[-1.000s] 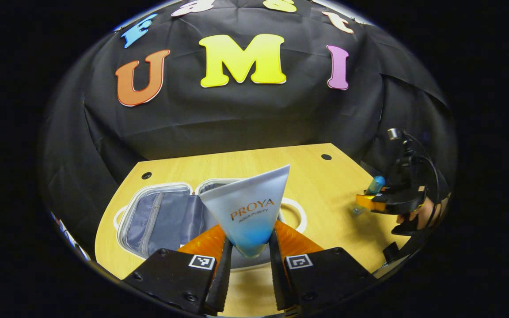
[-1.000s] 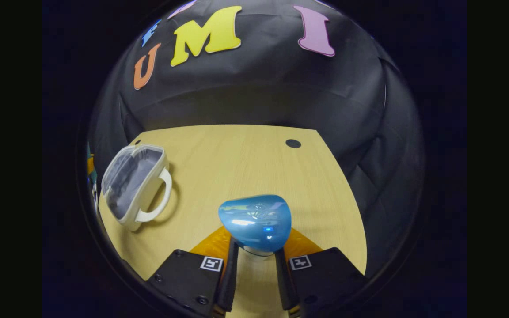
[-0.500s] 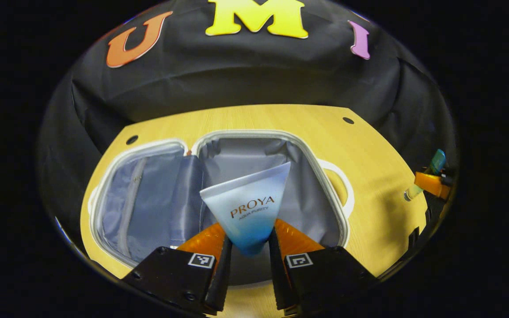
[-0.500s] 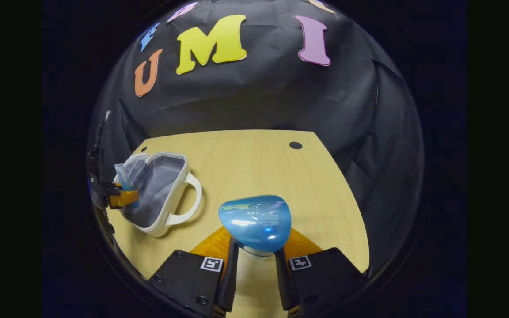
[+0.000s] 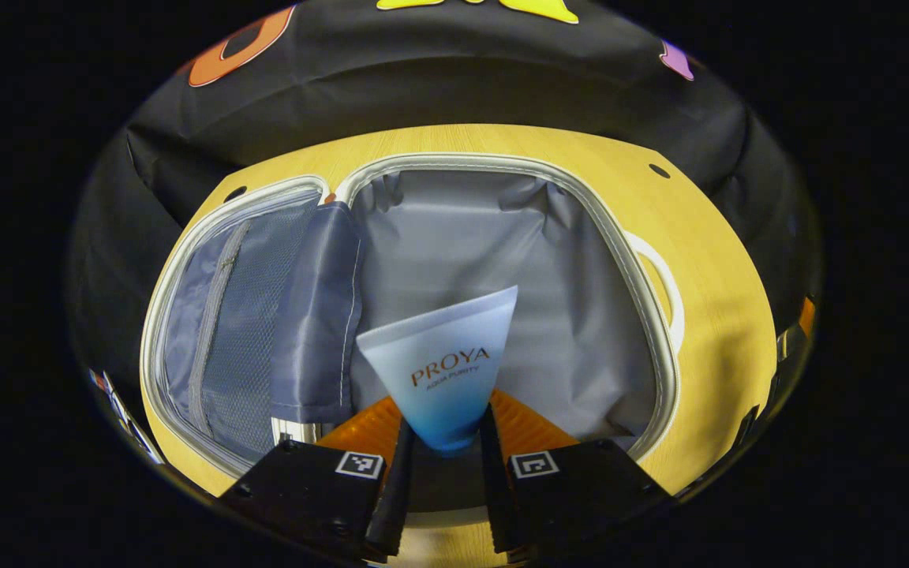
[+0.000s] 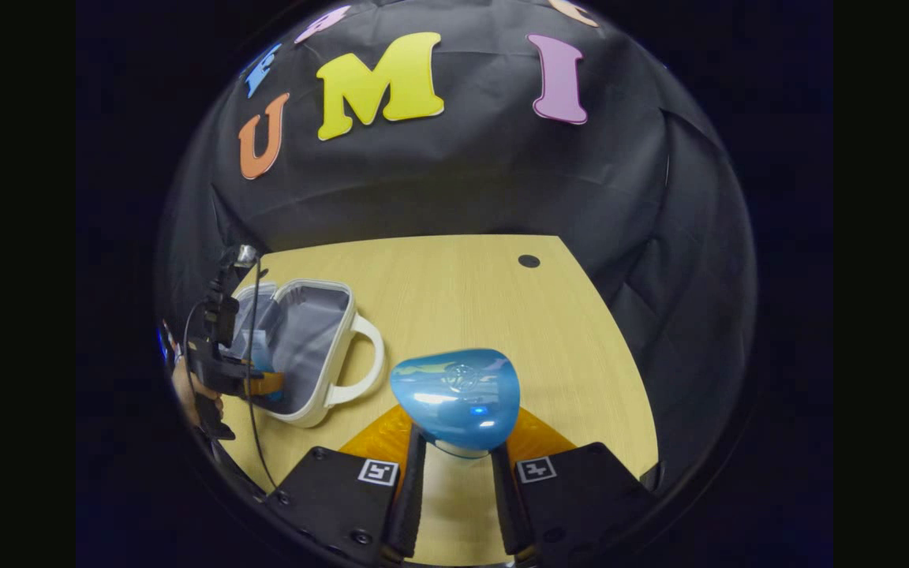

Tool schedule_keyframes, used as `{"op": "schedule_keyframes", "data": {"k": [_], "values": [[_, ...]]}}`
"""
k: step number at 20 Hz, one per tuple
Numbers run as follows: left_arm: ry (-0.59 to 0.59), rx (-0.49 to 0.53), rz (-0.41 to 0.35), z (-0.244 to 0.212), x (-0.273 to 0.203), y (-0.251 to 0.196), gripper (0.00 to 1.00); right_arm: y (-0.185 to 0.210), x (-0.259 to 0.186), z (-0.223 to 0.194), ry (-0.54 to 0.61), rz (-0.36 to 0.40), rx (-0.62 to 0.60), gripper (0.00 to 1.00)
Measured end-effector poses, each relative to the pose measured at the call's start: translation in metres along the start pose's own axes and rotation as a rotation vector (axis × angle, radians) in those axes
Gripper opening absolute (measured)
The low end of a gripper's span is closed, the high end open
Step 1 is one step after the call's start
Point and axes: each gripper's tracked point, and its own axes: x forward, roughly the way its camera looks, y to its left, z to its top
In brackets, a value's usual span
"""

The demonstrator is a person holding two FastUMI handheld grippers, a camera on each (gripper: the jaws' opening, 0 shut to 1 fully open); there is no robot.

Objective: First open the suitcase, pack the skin care products into it, and then close the suitcase.

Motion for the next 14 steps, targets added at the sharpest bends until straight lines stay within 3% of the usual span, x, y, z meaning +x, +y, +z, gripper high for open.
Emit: {"op": "schedule_keyframes", "data": {"k": [5, 10, 11, 13, 14], "values": [[0.108, -0.005, 0.029, -0.007, 0.015, 0.002, 0.45, 0.000, 0.002, -0.008, 0.016, -0.007, 0.010, 0.37], [0.141, -0.036, 0.042, -0.009, 0.015, 0.007, 0.46, 0.009, 0.001, 0.001, 0.014, 0.006, -0.006, 0.37], [0.139, -0.031, 0.078, -0.008, 0.015, 0.015, 0.51, 0.013, 0.002, 0.005, 0.011, 0.014, -0.015, 0.37], [0.133, -0.046, 0.055, -0.008, 0.012, 0.012, 0.74, 0.026, 0.008, 0.020, -0.005, 0.028, -0.041, 0.37], [0.126, -0.060, 0.037, -0.007, 0.007, 0.007, 0.76, 0.033, 0.011, 0.028, -0.016, 0.039, -0.050, 0.37]]}}
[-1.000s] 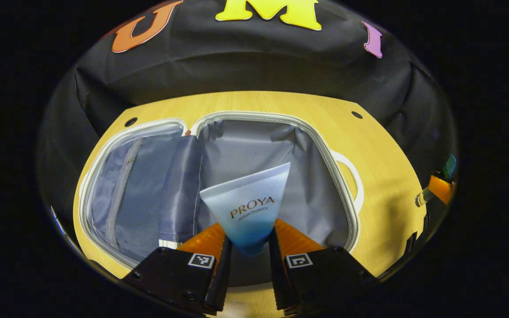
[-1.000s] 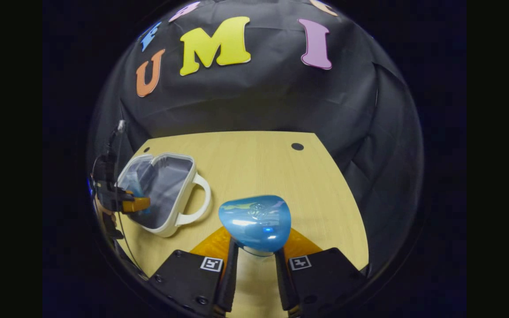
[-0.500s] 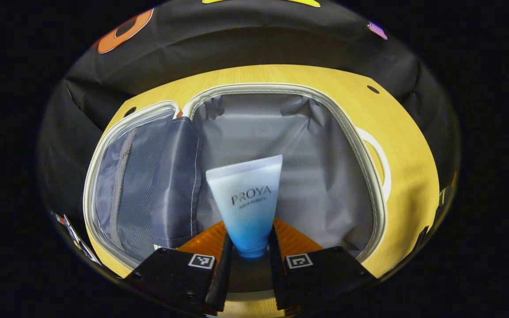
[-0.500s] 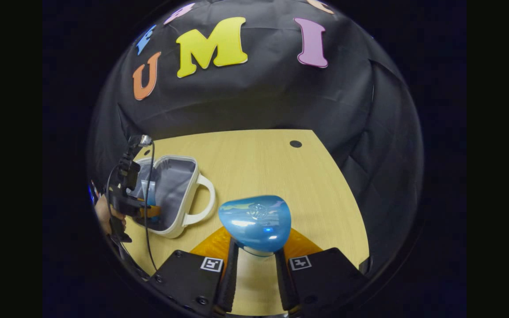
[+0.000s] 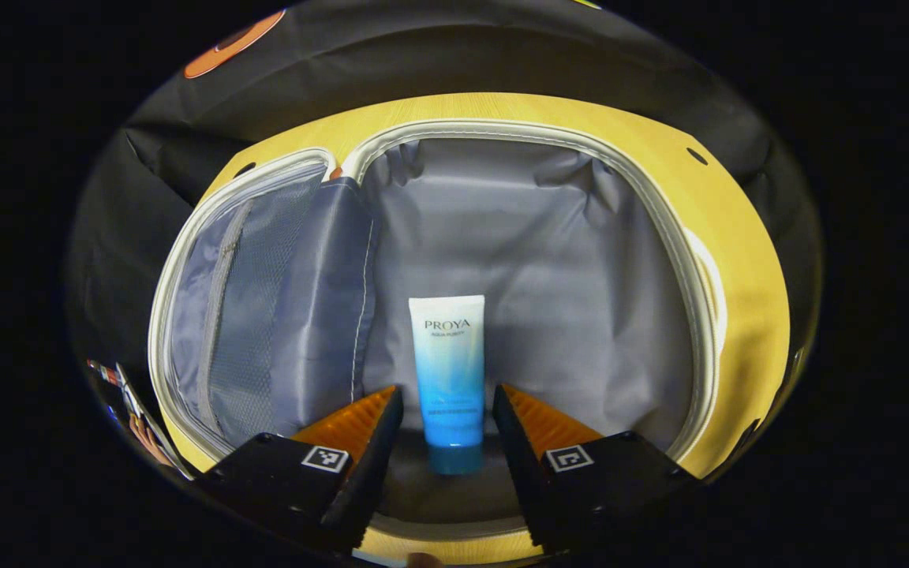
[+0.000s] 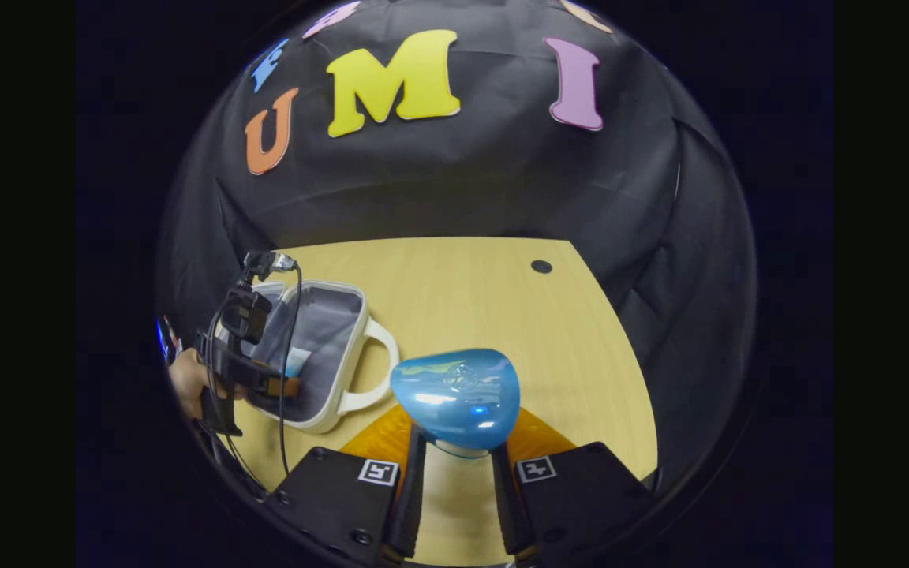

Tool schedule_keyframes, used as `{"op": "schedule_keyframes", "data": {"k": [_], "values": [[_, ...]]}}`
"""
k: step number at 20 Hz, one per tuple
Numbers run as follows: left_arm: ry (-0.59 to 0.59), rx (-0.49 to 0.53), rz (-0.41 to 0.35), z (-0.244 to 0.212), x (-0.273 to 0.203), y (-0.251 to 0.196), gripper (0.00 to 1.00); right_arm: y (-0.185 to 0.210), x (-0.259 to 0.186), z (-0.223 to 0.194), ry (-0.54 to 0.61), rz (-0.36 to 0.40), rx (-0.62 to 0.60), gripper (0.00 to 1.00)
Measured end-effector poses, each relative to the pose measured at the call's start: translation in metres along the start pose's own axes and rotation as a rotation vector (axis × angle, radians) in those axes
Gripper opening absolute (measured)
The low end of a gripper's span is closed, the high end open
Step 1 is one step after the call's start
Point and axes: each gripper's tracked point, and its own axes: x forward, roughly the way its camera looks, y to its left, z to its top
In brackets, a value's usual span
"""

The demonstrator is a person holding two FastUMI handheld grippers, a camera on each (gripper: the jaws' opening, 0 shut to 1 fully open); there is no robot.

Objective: First open the suitcase, pack the skin care products into it, and then close the suitcase.

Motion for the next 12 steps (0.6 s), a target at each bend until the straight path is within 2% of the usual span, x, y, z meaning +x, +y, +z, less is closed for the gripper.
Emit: {"op": "schedule_keyframes", "data": {"k": [1, 3, 6, 8, 10, 12], "values": [[-0.014, -0.008, -0.011, -0.001, -0.009, -0.003, 0.88, 0.008, 0.003, 0.010, -0.013, 0.011, -0.006, 0.37], [-0.062, 0.000, 0.004, 0.002, -0.039, -0.002, 0.98, 0.028, 0.009, 0.032, -0.043, 0.035, -0.015, 0.35], [-0.285, 0.012, -0.013, 0.023, -0.104, 0.005, 0.97, 0.066, 0.022, 0.049, -0.057, 0.083, -0.040, 0.35], [-0.418, 0.026, 0.037, 0.034, -0.149, 0.033, 0.96, 0.097, 0.035, 0.049, -0.045, 0.121, -0.039, 0.37], [-0.526, -0.007, 0.081, 0.044, -0.193, 0.069, 0.96, 0.136, 0.053, 0.032, 0.011, 0.174, -0.027, 0.36], [-0.652, -0.048, 0.094, 0.062, -0.237, 0.096, 0.96, 0.173, 0.070, 0.008, 0.081, 0.214, -0.029, 0.38]]}}
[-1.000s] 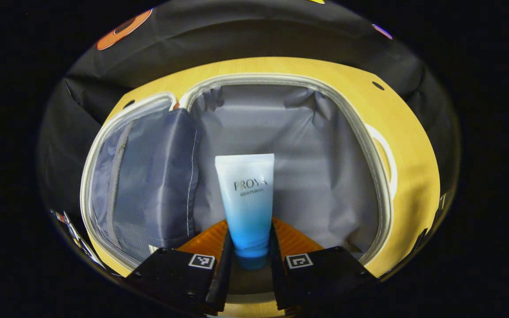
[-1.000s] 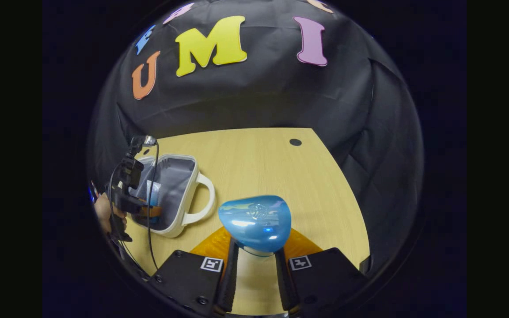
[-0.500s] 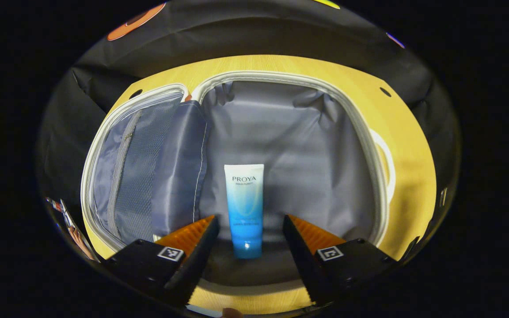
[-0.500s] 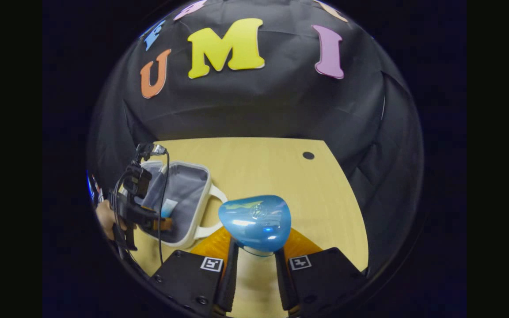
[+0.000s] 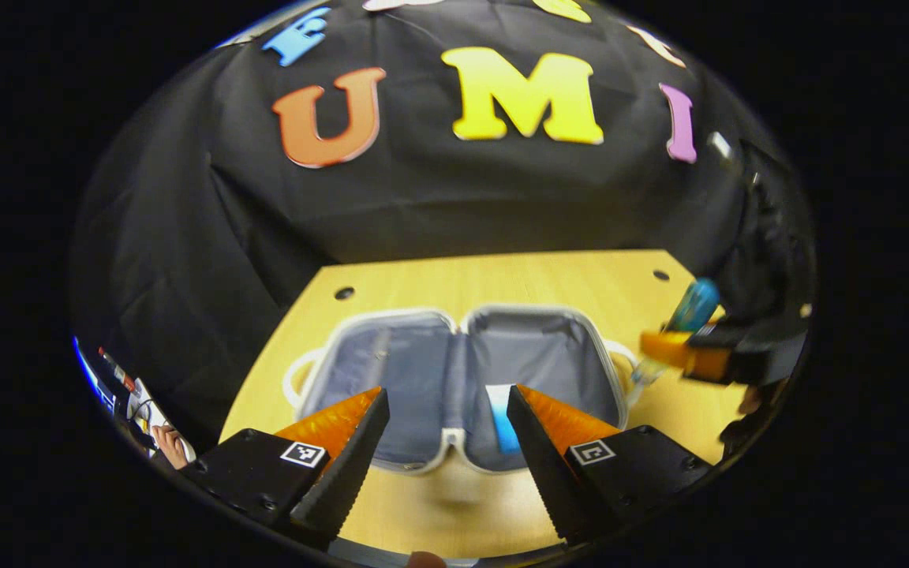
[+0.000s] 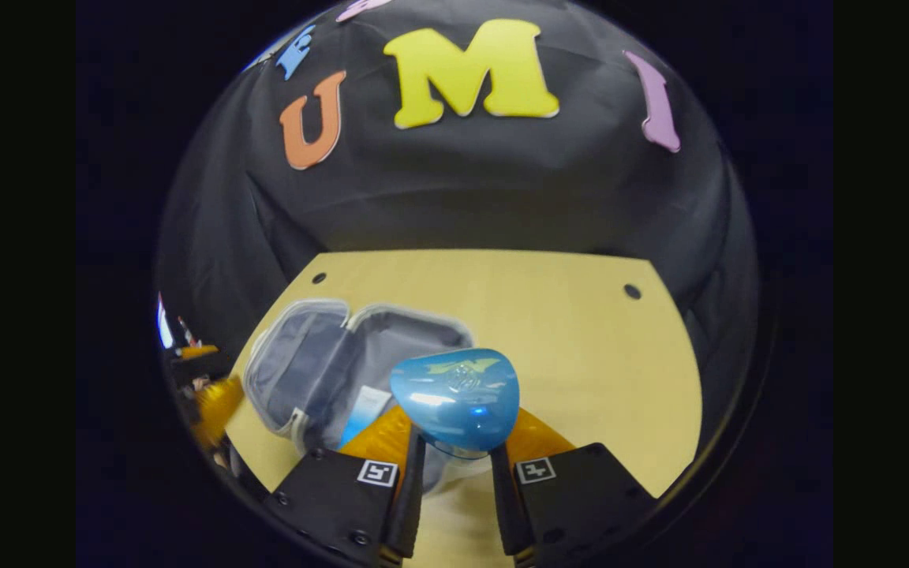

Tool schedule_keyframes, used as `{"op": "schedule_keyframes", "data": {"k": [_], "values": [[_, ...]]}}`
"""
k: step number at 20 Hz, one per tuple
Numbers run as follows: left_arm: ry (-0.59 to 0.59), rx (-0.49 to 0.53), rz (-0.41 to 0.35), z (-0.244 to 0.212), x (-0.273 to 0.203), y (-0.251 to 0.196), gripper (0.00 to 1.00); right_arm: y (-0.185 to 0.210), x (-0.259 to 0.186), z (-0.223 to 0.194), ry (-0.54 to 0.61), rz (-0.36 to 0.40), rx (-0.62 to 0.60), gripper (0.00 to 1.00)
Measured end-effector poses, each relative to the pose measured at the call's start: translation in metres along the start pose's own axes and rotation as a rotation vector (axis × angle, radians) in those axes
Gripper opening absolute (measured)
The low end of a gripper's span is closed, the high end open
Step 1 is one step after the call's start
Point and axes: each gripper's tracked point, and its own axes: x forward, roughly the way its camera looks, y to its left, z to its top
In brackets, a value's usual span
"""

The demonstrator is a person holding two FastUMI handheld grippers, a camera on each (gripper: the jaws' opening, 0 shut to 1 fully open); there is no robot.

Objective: First open the suitcase, pack the skin care products into it, and then close the suitcase.

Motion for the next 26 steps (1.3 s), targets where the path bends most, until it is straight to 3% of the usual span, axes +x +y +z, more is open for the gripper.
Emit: {"op": "schedule_keyframes", "data": {"k": [3, 6, 8, 11, 15, 18, 26], "values": [[-0.207, -0.038, -0.005, 0.058, -0.033, 0.015, 0.96, 0.034, 0.032, -0.036, 0.091, 0.016, -0.027, 0.37], [-0.373, 0.016, 0.007, 0.096, -0.062, 0.037, 0.96, 0.051, 0.048, -0.061, 0.154, 0.015, -0.047, 0.37], [-0.442, 0.057, 0.000, 0.109, -0.068, 0.039, 0.95, 0.055, 0.054, -0.075, 0.203, 0.002, -0.011, 0.37], [-0.495, 0.065, -0.015, 0.118, -0.091, 0.043, 0.97, 0.050, 0.059, -0.065, 0.199, -0.039, 0.042, 0.38], [-0.504, 0.000, -0.035, 0.123, -0.099, 0.049, 0.98, 0.035, 0.081, -0.076, 0.313, -0.135, 0.097, 0.37], [-0.465, -0.007, 0.007, 0.113, -0.085, 0.069, 0.99, 0.029, 0.096, -0.085, 0.372, -0.194, 0.189, 0.37], [-0.329, -0.088, 0.023, 0.072, -0.054, 0.101, 0.99, 0.029, 0.101, -0.087, 0.429, -0.215, 0.126, 0.40]]}}
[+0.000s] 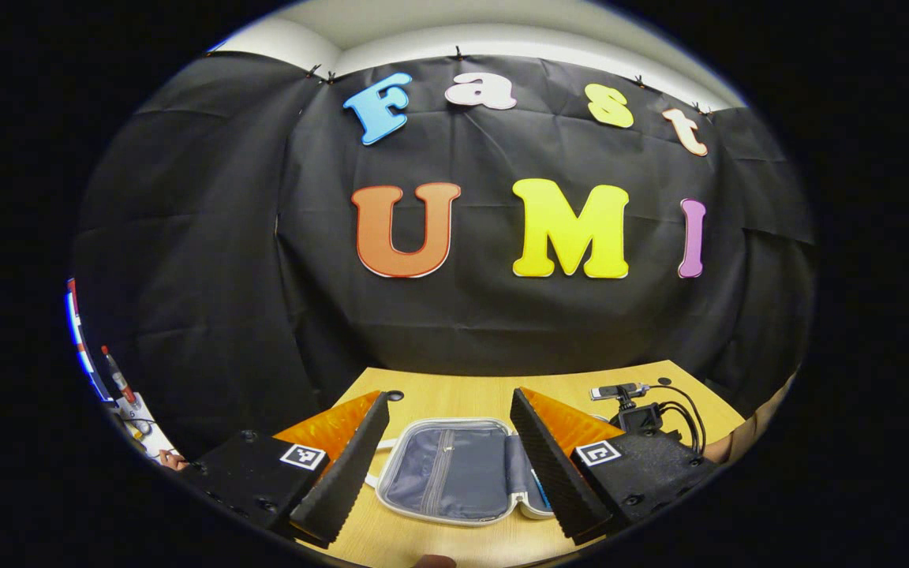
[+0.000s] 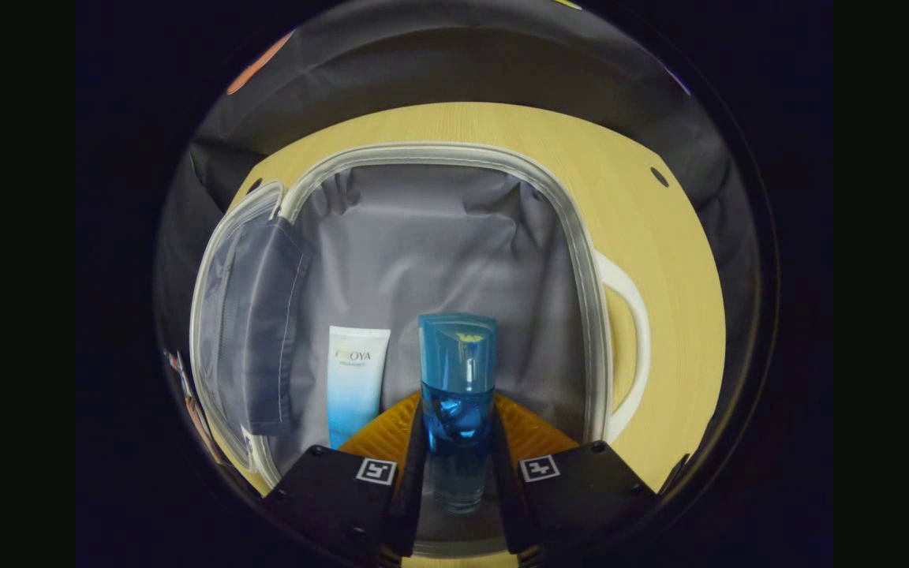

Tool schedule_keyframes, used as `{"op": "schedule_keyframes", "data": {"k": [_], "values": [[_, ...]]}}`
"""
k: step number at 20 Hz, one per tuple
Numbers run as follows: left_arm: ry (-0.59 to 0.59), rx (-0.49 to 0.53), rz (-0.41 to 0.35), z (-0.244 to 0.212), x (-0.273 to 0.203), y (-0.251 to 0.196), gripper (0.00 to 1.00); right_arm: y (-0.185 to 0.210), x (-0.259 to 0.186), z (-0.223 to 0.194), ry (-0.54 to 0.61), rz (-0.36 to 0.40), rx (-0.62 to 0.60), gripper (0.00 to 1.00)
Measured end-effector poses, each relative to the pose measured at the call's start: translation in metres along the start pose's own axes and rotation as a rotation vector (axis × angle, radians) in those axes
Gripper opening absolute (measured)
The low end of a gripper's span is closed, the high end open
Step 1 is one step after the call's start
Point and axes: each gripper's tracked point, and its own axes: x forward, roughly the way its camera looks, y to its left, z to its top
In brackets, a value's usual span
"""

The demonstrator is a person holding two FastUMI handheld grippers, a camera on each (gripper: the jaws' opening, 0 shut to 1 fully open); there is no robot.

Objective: First open the suitcase, pack the skin care products into it, and then close the suitcase.

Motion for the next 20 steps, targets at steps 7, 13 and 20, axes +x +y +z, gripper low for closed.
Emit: {"op": "schedule_keyframes", "data": {"k": [7, 13, 20], "values": [[0.036, -0.036, 0.026, -0.030, 0.037, 0.058, 0.99, 0.010, -0.013, 0.002, -0.032, 0.141, -0.075, 0.61], [0.167, -0.136, 0.010, -0.098, 0.098, 0.118, 0.98, -0.002, -0.140, 0.055, -0.476, 0.158, -0.296, 0.82], [0.469, -0.423, 0.051, -0.226, 0.135, 0.157, 1.00, -0.061, -0.349, 0.090, -1.042, 0.013, -0.277, 0.80]]}}
